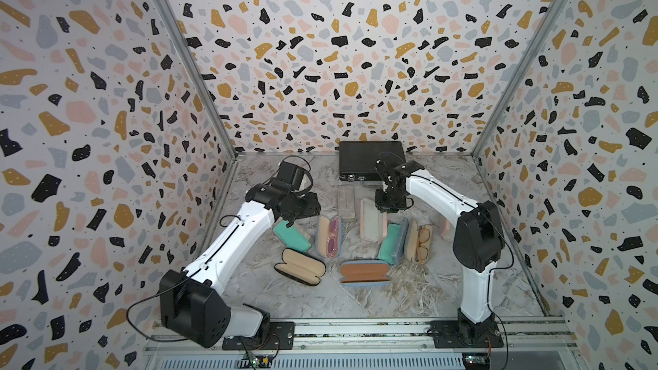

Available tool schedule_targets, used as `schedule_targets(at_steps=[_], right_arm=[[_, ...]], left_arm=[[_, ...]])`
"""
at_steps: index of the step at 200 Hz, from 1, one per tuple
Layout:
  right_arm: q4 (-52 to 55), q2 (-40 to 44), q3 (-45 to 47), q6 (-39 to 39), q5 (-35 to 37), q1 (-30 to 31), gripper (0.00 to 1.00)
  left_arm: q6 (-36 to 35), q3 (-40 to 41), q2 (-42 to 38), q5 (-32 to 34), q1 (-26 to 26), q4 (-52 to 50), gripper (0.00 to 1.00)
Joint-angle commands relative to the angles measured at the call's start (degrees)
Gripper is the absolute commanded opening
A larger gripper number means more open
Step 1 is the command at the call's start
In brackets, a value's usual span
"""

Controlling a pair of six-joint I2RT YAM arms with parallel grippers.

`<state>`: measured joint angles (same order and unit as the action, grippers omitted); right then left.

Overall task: Close the glasses case
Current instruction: Place the glasses case at the center of the board.

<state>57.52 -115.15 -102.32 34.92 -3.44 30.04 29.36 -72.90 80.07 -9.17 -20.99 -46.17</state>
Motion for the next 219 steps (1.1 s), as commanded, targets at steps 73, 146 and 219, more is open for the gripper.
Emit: schedule_targets(at_steps=[73,146,219], right_arm=[[3.8,-10.3,-12.5,-11.2,-1.4,-7.4,0.12],[1.0,-13.0,-15.4,-10.6,-3.9,-9.0,0.12],[1.0,-14.1,-16.5,-10.8,-5.0,-9.1,0.23]], left_arm=[[1.2,-5.9,10.8,-6.7,0.3,5.4,0.56],[0.9,-9.2,15.8,-8.3,0.2,5.6,0.54],[0.9,-11.6,18.9,-10.2,0.2,6.2,0.51]])
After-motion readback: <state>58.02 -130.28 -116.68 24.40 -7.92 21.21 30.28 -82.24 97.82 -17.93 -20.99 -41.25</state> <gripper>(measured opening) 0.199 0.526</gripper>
